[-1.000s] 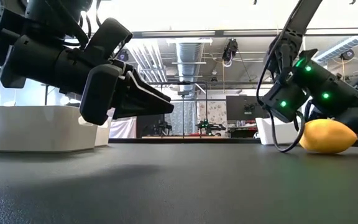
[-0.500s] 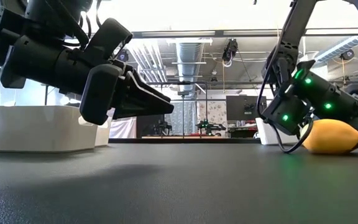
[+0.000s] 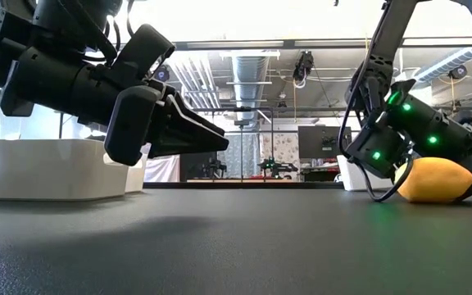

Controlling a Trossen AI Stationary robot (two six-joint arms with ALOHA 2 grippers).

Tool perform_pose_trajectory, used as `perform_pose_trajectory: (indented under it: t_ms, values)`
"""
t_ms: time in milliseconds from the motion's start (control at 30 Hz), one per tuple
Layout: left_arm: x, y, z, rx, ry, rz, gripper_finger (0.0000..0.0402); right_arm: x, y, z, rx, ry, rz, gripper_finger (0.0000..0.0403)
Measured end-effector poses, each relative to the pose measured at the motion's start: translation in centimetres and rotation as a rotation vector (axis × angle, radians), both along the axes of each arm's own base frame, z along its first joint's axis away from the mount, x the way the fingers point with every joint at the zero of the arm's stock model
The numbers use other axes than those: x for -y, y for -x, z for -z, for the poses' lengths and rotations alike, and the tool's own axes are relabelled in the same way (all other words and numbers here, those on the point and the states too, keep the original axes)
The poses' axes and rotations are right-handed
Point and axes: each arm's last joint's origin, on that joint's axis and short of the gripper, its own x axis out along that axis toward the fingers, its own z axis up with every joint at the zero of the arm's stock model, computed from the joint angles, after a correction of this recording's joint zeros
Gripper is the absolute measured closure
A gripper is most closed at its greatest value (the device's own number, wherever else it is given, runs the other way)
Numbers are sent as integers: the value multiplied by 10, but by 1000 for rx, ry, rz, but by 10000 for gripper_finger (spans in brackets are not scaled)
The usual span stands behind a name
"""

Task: Sort produce into baskets
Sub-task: Put the big garlic into the right white bin

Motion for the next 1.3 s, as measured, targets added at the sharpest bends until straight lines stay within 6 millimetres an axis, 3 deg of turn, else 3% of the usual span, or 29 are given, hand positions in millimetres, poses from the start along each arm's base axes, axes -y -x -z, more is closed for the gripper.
perform_pose_trajectory:
  t_ms: [233, 400, 600, 733, 833, 1000, 1100, 1300]
  values:
    - [0, 0, 0, 1, 0, 0, 139, 1, -11, -31, 70, 51, 20, 271]
    - [0, 0, 0, 2, 1, 0, 139, 6, -25, -73, 275, 148, 16, 267]
    - [0, 0, 0, 2, 1, 0, 139, 28, -29, -131, 497, 545, -87, 266]
    - [0, 0, 0, 2, 1, 0, 139, 56, -22, -151, 592, 749, -58, 266]
    - [0, 0, 0, 2, 1, 0, 139, 84, -16, -148, 645, 810, 22, 266]
    - [0, 0, 0, 0, 15, -4, 139, 122, -11, -119, 727, 786, 74, 265]
    - [0, 1, 2, -12, 21, -7, 139, 137, -8, -105, 719, 810, 91, 254]
    - [-1, 3, 5, -28, 32, -13, 139, 156, -12, -98, 760, 852, 84, 204]
